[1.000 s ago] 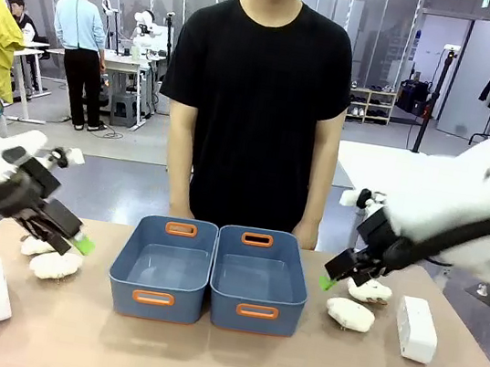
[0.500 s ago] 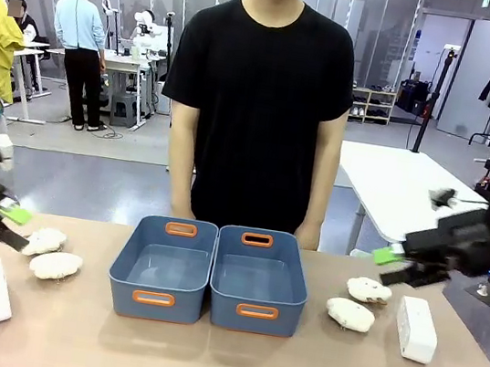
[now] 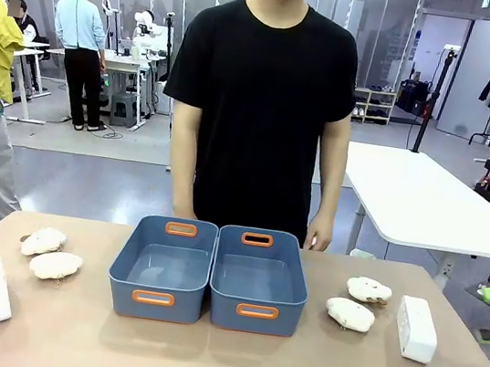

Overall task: Sort the digital clocks into the basket.
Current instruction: Pick up the Digital clock from the table and place it into the empty Plastic storage basket.

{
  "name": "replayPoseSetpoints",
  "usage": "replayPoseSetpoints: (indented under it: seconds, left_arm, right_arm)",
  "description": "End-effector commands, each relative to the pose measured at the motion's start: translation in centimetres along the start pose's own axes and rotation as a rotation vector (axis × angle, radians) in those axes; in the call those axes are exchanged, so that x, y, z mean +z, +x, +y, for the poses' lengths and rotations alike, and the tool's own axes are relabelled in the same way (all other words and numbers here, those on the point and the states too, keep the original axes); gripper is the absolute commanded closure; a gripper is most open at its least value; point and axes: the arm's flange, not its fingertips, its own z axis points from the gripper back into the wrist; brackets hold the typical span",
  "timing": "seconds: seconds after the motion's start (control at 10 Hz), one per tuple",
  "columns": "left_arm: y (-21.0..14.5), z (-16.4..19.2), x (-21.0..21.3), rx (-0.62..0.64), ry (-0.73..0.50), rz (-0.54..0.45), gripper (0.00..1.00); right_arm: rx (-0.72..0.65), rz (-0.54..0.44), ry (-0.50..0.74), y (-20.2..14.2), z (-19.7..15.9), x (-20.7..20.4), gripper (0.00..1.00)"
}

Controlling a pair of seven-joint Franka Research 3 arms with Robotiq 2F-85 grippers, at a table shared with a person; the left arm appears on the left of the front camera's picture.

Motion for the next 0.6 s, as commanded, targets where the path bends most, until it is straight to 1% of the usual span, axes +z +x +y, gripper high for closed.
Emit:
replayPoseSetpoints:
  seconds: [0.0,0.1,0.2,0.3,0.4,0.5]
  left_arm:
    - [-1.2,1.8,2.2,0.037,0.023,-0.088,0.0]
    - [-2.1,2.1,3.3,0.045,0.036,-0.125,0.0]
    - [-2.7,2.2,4.3,0.06,0.035,-0.174,0.0]
    - [-2.6,1.4,5.4,0.099,0.083,-0.21,0.0]
    - [-2.9,2.0,4.9,0.074,0.054,-0.13,0.0]
    - [-2.9,2.0,4.9,0.074,0.054,-0.13,0.0]
  right_arm:
    - [-0.004,-0.147,0.023,-1.1,0.2,3.8,0.0]
    - [-0.012,-0.195,0.028,-1.9,-0.2,5.2,0.0]
    - [-0.024,-0.221,0.019,-2.3,-0.5,5.8,0.0]
    - [-0.021,-0.227,0.016,-2.6,-0.5,5.3,0.0]
    - [-0.035,-0.193,0.001,-2.4,-0.9,6.4,0.0]
    - [-0.035,-0.193,0.001,-2.4,-0.9,6.4,0.0]
